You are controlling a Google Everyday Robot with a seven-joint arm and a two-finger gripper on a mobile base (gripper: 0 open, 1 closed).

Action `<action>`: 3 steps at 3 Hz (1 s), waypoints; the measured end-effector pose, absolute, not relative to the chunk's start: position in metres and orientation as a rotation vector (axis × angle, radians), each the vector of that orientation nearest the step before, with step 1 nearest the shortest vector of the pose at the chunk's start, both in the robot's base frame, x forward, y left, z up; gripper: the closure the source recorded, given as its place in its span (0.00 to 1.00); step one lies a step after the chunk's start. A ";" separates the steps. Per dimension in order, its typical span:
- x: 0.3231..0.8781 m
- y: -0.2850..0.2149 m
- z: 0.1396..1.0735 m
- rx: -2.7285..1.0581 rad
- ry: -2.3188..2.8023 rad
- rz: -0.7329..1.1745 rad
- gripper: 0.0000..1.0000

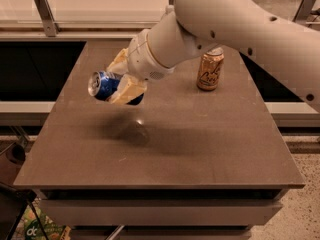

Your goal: Place pepsi can upright

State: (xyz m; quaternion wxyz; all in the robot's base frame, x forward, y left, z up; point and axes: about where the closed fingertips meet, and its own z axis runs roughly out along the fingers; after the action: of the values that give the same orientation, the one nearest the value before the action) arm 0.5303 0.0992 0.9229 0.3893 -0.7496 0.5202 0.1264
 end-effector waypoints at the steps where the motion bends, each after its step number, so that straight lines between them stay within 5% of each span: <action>1: 0.523 0.098 0.922 -1.842 1.240 0.388 1.00; 3: 0.503 0.114 0.907 -1.697 1.145 0.576 1.00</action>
Offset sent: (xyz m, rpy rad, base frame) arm -0.0292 0.0106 -0.0170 0.3797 0.0314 0.0856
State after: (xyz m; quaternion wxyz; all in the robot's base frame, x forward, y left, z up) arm 0.5029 0.1141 0.9073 0.4859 -0.6975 0.4705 0.2367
